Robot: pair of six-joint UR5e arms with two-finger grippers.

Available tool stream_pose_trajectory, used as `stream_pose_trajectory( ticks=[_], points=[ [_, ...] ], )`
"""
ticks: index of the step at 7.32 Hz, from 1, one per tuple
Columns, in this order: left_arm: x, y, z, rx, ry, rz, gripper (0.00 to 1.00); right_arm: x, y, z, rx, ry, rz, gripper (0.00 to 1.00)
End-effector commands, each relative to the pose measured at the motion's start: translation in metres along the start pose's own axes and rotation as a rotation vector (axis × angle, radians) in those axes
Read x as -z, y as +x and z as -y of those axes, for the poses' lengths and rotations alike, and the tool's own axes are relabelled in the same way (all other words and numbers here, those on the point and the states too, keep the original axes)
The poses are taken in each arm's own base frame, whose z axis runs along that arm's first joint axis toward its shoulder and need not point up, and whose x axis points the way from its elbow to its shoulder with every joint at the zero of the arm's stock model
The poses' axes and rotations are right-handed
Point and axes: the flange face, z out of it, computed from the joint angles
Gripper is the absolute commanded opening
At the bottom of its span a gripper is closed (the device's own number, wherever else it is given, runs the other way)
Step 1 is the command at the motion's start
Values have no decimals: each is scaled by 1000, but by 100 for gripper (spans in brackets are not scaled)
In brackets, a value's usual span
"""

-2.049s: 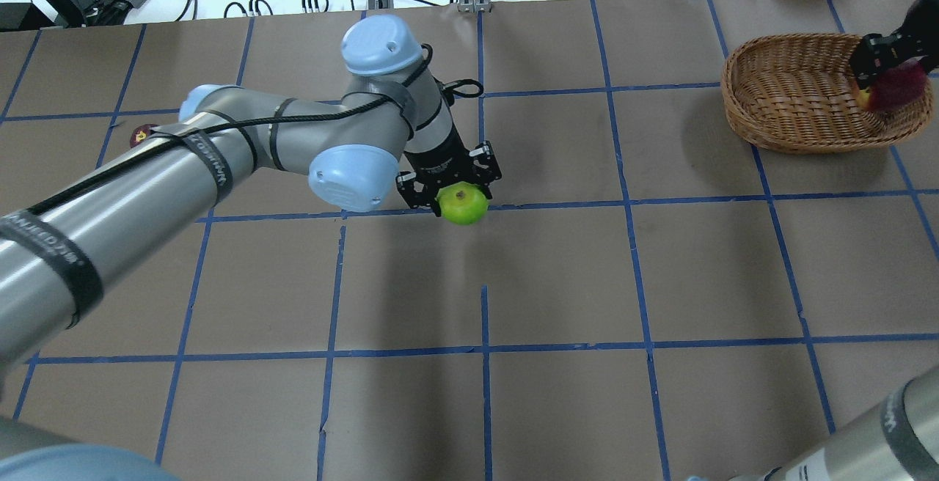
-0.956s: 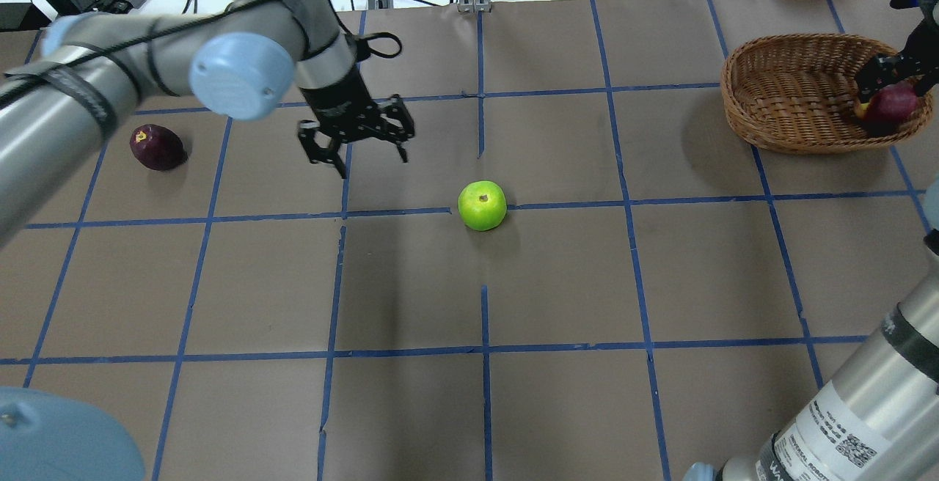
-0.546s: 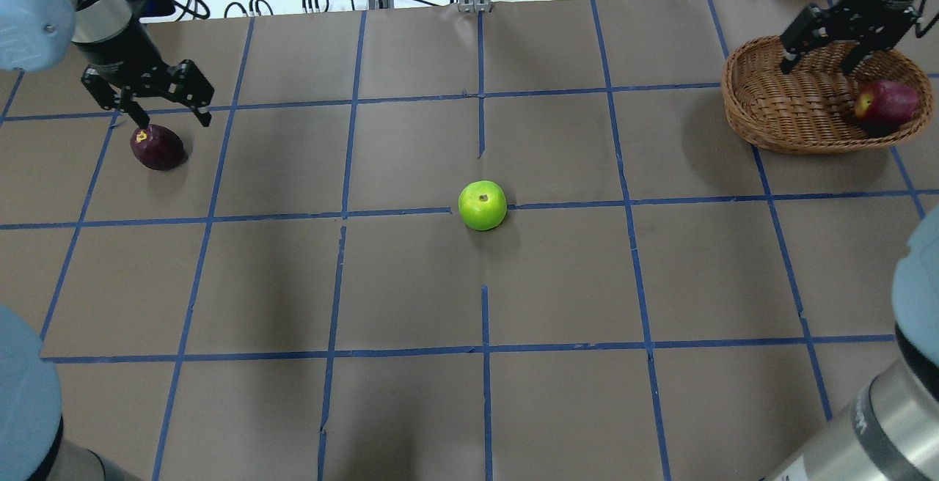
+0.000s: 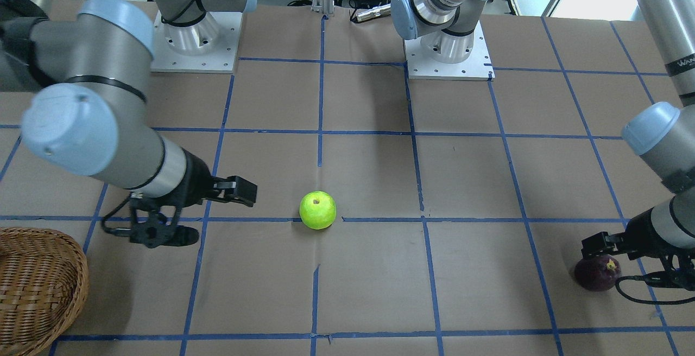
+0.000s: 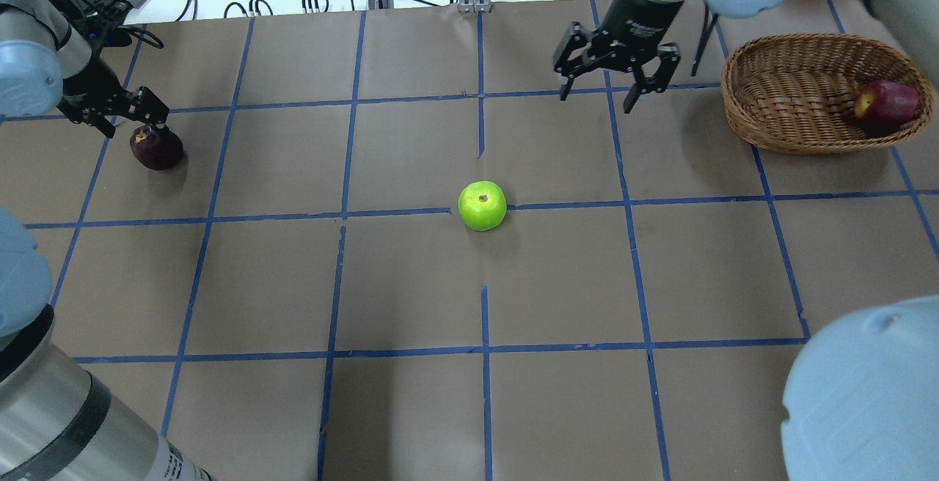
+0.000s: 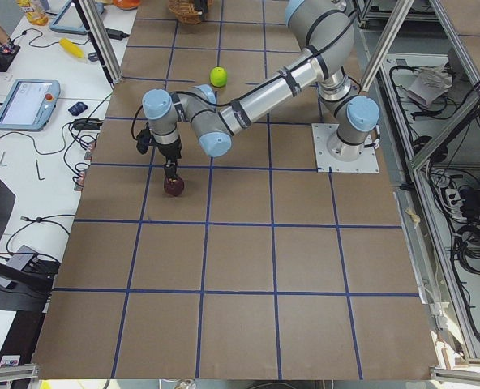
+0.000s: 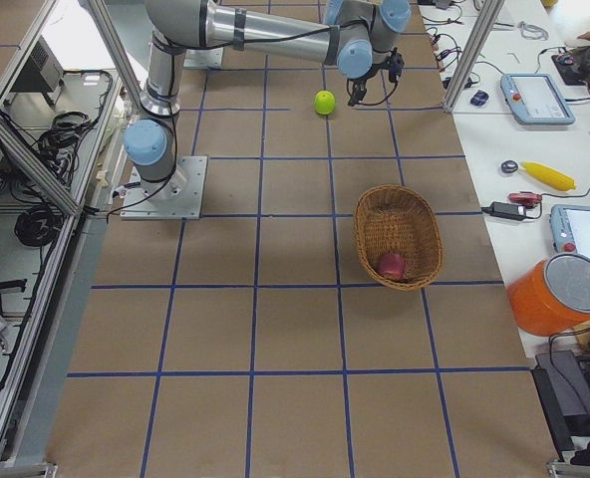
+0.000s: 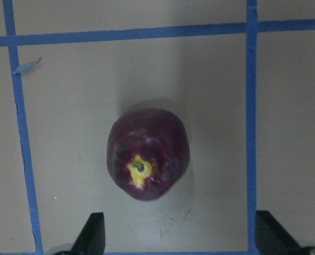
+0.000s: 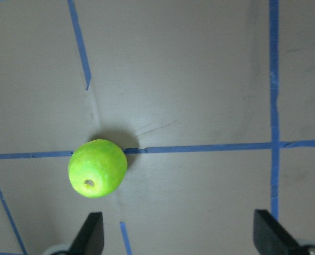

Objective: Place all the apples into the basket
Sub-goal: 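Grasp the dark purple apple with left gripper while right grasps green apple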

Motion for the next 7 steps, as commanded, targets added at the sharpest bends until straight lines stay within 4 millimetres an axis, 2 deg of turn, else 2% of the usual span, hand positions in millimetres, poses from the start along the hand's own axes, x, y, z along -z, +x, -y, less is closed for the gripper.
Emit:
stream_pose_trajectory(
  ticks=[1, 3, 4, 5, 6, 7],
  points=[
    [-38, -8, 13, -24, 9, 8, 100, -78, -52, -27, -139, 43, -5, 100],
    [-48, -11, 19, -38, 4, 5, 100, -133, -67, -51, -167, 87, 9, 100],
    [-53, -10, 18, -40, -5, -2, 80, -148, -66, -53, -168, 77, 5, 100],
    [-49, -9, 18, -57, -12, -2, 49, -161, -69, -54, -161, 59, -5, 100],
    [-41, -1, 14, -65, -10, -1, 41, -181, -78, -56, -142, 39, -17, 100],
    [-35, 4, 13, -66, -24, -11, 38, -196, -87, -52, -122, 63, -6, 100]
  ],
)
